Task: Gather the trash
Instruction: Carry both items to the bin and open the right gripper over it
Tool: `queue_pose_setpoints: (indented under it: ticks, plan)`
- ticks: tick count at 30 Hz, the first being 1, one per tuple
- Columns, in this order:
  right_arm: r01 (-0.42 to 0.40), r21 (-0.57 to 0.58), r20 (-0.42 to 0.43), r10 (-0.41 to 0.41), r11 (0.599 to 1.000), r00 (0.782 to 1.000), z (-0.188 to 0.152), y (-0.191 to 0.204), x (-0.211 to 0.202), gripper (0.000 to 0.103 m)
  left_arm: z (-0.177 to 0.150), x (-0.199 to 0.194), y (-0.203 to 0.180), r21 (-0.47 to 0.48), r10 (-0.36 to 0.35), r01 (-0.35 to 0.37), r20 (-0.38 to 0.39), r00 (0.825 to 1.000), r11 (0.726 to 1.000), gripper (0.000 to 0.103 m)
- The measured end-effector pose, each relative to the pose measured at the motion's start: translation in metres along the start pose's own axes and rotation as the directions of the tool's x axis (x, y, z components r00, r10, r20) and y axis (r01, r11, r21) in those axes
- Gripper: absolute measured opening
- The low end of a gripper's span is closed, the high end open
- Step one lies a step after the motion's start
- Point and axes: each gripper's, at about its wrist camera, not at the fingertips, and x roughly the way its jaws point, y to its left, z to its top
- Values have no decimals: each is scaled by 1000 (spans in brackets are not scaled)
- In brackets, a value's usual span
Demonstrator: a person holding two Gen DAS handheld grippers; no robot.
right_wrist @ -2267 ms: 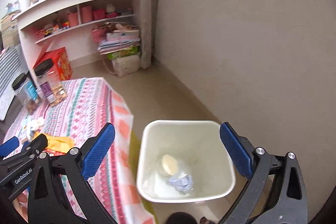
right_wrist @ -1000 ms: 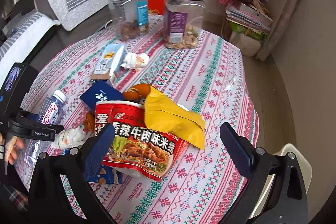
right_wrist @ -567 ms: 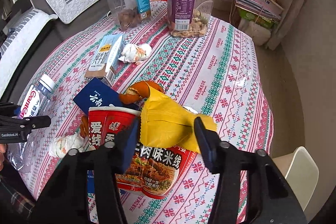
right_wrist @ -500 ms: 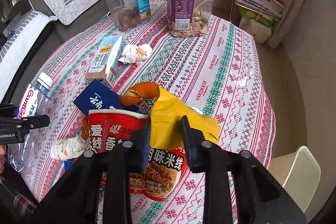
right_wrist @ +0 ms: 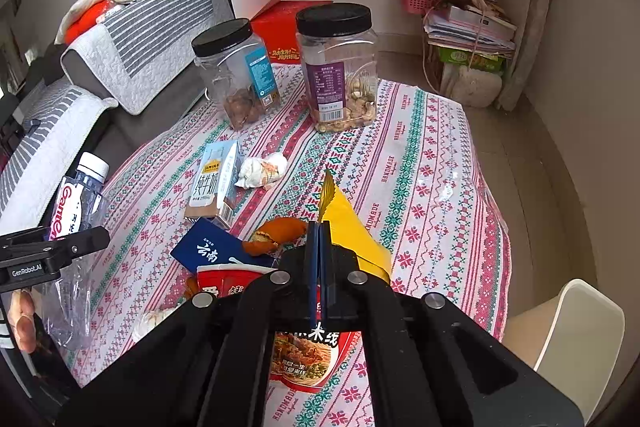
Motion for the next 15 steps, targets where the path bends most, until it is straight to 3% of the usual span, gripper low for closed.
queue_pose_setpoints:
  ticks: [15]
  plan:
    - [15,42,120,-20,999,993,2,-19,-42,0,1,-9,-30,42,-27,24,55,998,999,58]
